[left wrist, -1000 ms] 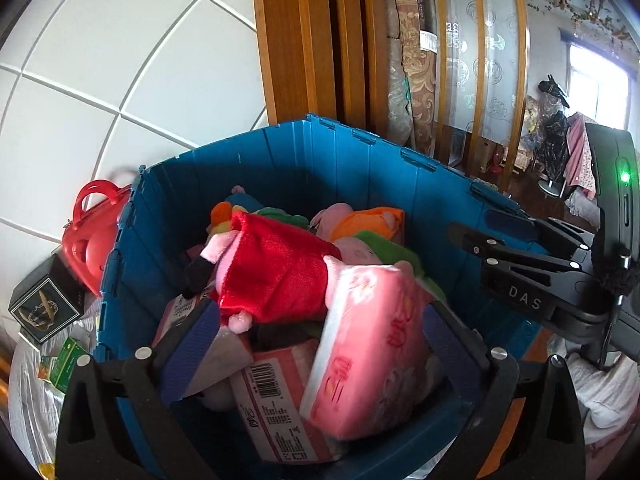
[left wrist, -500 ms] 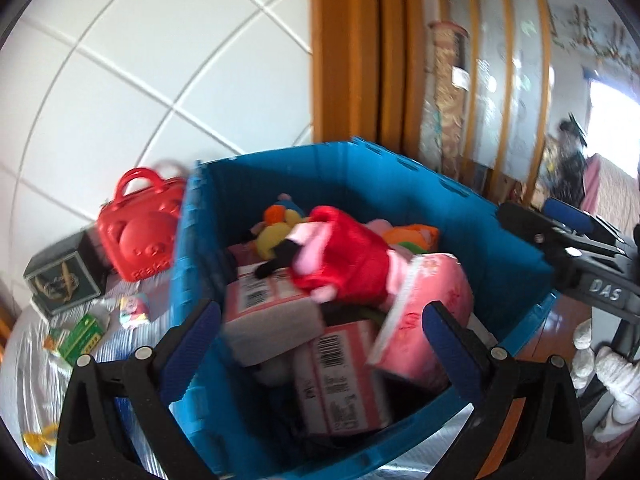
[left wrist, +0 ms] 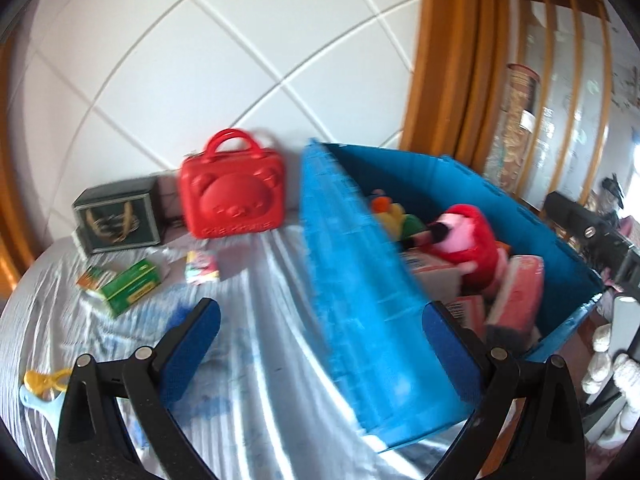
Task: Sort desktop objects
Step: 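Withdraw both tools from the crate back over the bed, then grasp the green medicine box with the left tool while the right tool grasps the Kotex pack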
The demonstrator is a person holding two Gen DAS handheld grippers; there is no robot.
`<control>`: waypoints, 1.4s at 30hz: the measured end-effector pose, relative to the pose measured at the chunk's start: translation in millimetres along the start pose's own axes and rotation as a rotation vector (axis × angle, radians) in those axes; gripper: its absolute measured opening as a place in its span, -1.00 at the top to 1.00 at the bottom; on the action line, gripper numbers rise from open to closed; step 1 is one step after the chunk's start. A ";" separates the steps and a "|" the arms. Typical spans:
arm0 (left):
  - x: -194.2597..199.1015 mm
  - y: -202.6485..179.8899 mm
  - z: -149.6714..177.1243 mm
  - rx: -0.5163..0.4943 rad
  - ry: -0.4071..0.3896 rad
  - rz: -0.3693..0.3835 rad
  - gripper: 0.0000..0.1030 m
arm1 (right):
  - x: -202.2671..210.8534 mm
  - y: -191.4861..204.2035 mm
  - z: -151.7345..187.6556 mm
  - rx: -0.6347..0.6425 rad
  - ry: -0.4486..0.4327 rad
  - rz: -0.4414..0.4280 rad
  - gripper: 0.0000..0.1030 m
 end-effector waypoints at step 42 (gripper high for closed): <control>-12.3 479.6 8.4 0.079 0.276 -0.360 -0.99 | -256.0 307.9 66.2 0.132 0.459 -0.072 -1.00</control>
Point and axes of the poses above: each gripper's, at about its wrist camera, not at the fingertips, and x roughly against the way its jaws point, y to its left, z to its underside, the point moved 2 cm from there along -x, roughly the way its jaws point, and after that the axes turned 11 degrees about z, right-handed, at the moved point
